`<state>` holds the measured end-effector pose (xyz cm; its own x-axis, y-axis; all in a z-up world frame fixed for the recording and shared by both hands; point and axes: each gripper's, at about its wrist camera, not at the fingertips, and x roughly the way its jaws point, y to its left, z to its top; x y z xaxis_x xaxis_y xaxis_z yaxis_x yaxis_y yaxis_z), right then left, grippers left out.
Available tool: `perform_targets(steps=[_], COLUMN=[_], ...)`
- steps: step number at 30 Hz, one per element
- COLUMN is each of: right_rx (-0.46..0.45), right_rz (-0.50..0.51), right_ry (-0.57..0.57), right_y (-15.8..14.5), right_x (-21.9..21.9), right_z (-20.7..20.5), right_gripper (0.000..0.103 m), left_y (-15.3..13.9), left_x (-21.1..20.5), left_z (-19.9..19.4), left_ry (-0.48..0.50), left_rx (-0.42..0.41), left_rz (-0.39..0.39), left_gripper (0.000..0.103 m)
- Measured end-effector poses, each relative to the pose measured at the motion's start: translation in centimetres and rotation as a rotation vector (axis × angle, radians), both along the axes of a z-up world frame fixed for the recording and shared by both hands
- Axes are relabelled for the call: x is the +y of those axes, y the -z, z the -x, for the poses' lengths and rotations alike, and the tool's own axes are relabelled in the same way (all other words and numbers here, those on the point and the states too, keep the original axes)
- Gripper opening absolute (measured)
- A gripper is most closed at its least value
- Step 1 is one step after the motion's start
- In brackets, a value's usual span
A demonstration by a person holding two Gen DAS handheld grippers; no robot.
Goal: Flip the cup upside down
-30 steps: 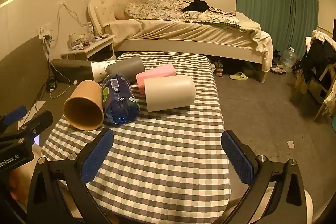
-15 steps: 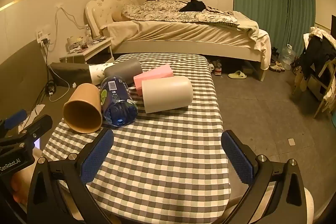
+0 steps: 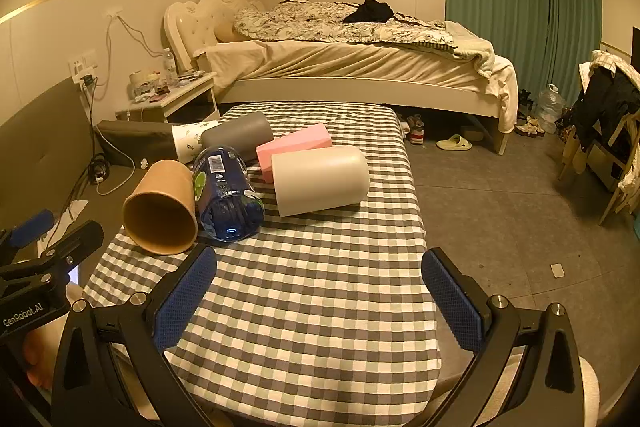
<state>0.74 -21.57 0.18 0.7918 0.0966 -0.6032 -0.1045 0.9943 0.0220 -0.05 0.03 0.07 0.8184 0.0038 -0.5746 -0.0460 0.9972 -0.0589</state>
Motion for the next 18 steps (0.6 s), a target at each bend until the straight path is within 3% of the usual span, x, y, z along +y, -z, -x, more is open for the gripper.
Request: perform_targets(steps=[18], right_rx=[0.002], right_rz=[-0.003], right_ry=[-0.007], right_y=[0.12], right_x=[0.23], right_z=[0.04], right_gripper=[0.103], left_y=[0.01], left_x=[-0.05], left_z=[0.0], left_ry=[0.0], left_rx=[-0.001], left_rz=[-0.003], left_gripper=[0.103])
